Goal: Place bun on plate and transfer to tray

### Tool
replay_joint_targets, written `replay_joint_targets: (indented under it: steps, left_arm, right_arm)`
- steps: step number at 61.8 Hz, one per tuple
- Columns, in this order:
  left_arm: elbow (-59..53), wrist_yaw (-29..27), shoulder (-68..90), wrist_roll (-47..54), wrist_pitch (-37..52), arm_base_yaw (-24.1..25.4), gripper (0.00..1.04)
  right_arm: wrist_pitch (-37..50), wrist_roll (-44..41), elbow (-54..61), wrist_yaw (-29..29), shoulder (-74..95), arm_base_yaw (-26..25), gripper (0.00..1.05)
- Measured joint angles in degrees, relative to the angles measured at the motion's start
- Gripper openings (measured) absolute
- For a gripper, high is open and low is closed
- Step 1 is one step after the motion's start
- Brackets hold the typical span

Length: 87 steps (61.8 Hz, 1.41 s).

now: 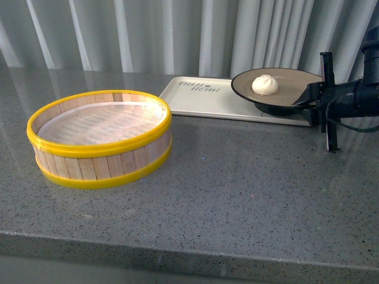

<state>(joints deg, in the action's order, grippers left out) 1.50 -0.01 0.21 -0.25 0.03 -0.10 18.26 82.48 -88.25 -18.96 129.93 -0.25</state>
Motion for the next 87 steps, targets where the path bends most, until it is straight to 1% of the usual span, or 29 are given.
replay_joint_targets:
  steps: [13,16,25,27,31,33,41,42,49,54,67,80,87]
  left_arm:
    - [0.00,0.00,0.00,0.00,0.00,0.00,0.98]
    - [0.00,0.00,0.00,0.00,0.00,-0.02,0.98]
    - [0.00,0.00,0.00,0.00,0.00,0.00,0.98]
    - [0.00,0.00,0.00,0.00,0.00,0.00,0.98]
    - [0.00,0.00,0.00,0.00,0.00,0.00,0.98]
    - [0.00,0.00,0.00,0.00,0.00,0.00,0.98]
    - [0.00,0.00,0.00,0.00,0.00,0.00,0.98]
    - [0.00,0.00,0.00,0.00,0.00,0.00,0.98]
    - [0.00,0.00,0.00,0.00,0.00,0.00,0.98]
    - [0.00,0.00,0.00,0.00,0.00,0.00,0.98]
    - [0.00,0.00,0.00,0.00,0.00,0.00,0.98]
    - [0.00,0.00,0.00,0.00,0.00,0.00,0.98]
    - [0.00,-0.02,0.00,0.00,0.00,0.00,0.98]
  right_arm:
    - [-0.13,-0.37,0.00,0.00,0.04,0.09,0.04]
    - [-0.13,-0.59,0.00,0.00,0.04,0.11,0.10]
    - [-0.11,-0.90,-0.04,-0.22,0.04,0.13,0.35]
    - [-0.09,-0.90,-0.11,-0.24,0.04,0.13,0.38]
    - [0.26,-1.11,-0.13,-0.42,0.04,0.13,0.51]
    - [0.37,-1.11,-0.13,-0.55,0.04,0.13,0.54]
    - [1.14,-1.31,0.02,-0.85,-0.13,0.13,0.76]
    - [1.27,-1.31,0.33,-0.92,-0.50,0.15,0.81]
    - [1.64,-1.07,2.40,-0.90,-3.06,0.44,0.98]
    - [2.64,-0.85,4.35,-0.94,-5.46,0.74,0.96]
    - [4.55,0.92,12.57,-0.15,-13.77,2.47,0.96]
    - [8.35,1.73,25.14,0.31,-25.68,4.50,0.96]
    - [9.60,0.72,34.42,1.57,-33.14,4.98,0.96]
